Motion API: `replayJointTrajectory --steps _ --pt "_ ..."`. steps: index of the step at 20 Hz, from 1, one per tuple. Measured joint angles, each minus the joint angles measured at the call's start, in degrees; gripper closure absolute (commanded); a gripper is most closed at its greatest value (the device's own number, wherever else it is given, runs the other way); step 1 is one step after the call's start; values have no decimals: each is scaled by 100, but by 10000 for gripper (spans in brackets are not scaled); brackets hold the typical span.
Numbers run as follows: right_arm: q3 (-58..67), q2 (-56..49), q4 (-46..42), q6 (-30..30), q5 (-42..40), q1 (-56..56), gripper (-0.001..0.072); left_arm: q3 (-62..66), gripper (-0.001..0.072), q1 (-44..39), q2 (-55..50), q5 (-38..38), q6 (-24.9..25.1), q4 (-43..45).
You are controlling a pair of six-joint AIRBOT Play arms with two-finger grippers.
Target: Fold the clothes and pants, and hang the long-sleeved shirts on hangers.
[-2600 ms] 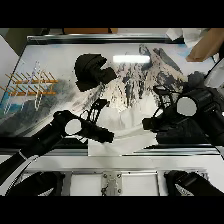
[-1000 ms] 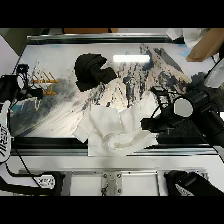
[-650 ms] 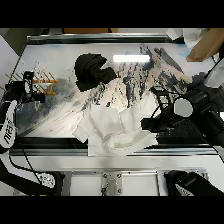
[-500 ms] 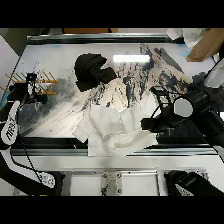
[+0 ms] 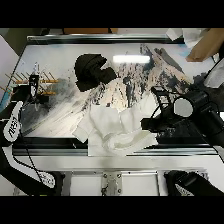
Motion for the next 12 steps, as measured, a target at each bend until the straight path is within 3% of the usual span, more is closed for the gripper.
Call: replayJointTrajectory --steps 12 --pt "0 0 0 2 -2 0 675 -4 690 0 496 -254 -17 -33"
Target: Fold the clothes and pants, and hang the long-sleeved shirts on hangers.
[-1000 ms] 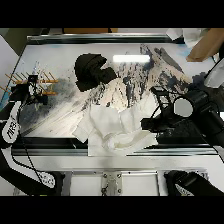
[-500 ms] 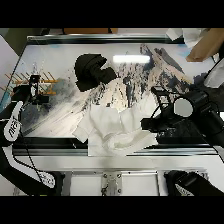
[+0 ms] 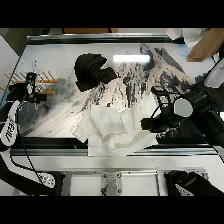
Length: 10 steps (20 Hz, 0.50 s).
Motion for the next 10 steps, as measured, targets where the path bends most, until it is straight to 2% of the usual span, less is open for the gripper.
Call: replayJointTrajectory --steps 10 --pt "0 0 0 -2 2 0 675 0 690 -339 859 -450 330 -22"
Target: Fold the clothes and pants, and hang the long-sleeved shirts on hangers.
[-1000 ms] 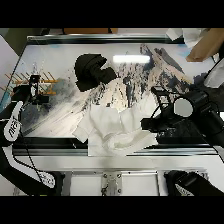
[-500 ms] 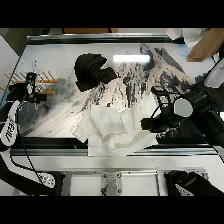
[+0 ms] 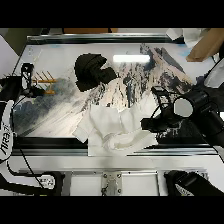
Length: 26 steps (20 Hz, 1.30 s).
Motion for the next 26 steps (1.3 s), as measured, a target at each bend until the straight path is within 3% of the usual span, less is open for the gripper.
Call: replayJointTrajectory --steps 7,10,13,18,26 --pt "0 0 0 2 -2 0 675 0 690 -260 516 -260 74 0" --pt "0 0 0 0 0 0 674 0 690 -455 824 -531 459 -297" --pt "0 0 0 2 -2 0 675 0 690 -632 1257 -1001 1567 -1130" --pt "0 0 0 0 -2 0 675 2 689 -623 1985 -2763 4205 -3073" --pt "0 0 13 0 0 0 675 -372 691 -179 2765 -4822 6476 -4076"
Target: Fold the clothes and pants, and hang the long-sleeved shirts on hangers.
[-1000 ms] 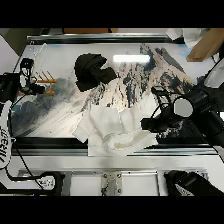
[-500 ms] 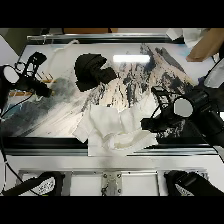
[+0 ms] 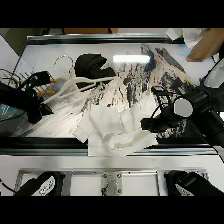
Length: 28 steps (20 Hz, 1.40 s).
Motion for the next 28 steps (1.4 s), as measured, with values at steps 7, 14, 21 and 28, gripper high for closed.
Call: replayJointTrajectory --steps 7,14,21,28 --pt "0 0 2 0 0 0 675 -1550 690 160 1480 -472 675 -584" --pt "0 0 2 0 4 0 674 -2734 690 -553 2579 -529 579 -584" --pt "0 0 2 2 -2 0 674 -2990 691 -1268 2118 -485 260 -87" --pt "0 0 2 2 -2 0 675 -2721 691 -1386 1829 -345 175 -4"
